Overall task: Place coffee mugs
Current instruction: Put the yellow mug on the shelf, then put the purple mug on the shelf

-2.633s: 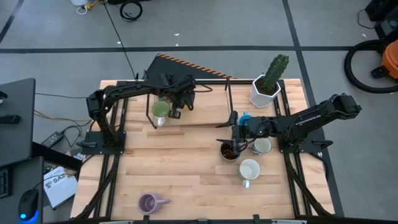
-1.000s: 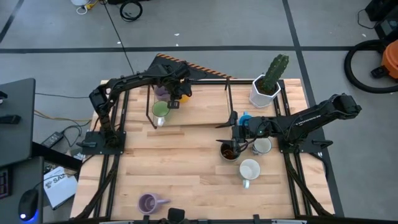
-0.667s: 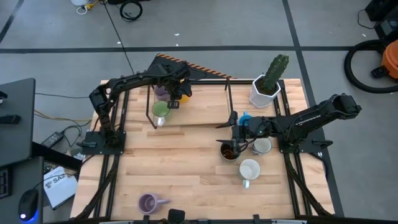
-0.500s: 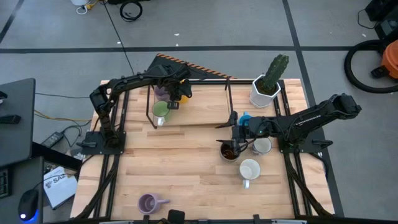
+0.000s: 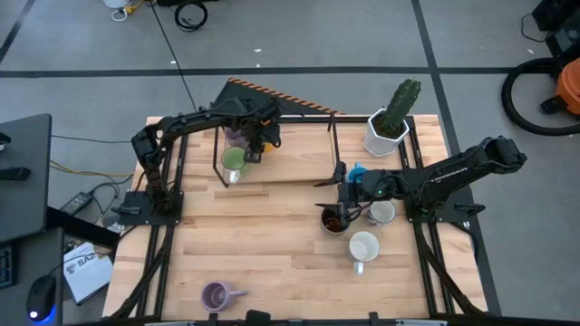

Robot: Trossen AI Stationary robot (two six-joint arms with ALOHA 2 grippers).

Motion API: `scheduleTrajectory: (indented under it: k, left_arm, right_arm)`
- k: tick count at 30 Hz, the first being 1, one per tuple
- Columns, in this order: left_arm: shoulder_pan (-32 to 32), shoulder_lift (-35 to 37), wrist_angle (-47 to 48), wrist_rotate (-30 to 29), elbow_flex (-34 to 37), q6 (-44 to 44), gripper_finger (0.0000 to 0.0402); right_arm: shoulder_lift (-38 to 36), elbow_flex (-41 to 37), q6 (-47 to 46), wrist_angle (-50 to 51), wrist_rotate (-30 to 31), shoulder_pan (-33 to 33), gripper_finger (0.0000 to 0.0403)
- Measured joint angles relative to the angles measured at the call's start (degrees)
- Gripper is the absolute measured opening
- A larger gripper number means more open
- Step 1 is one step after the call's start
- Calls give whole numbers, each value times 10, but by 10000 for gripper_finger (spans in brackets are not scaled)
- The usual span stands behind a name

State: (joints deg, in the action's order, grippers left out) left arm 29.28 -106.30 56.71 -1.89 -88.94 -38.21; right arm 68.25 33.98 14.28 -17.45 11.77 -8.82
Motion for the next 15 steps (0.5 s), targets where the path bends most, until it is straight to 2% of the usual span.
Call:
scheduleTrajectory:
  k: [5, 12, 15]
  left_arm:
    - [0, 0, 18, 0, -30, 4, 179]
    - [-6, 0, 65, -2, -112, 8, 186]
    - [-18, 1, 67, 34, -152, 32, 186]
  right_arm:
    - [0, 0, 0, 1, 0, 0, 260]
    - [0, 0, -2, 5, 0, 0, 260]
    - [0, 0, -2, 6, 0, 0, 260]
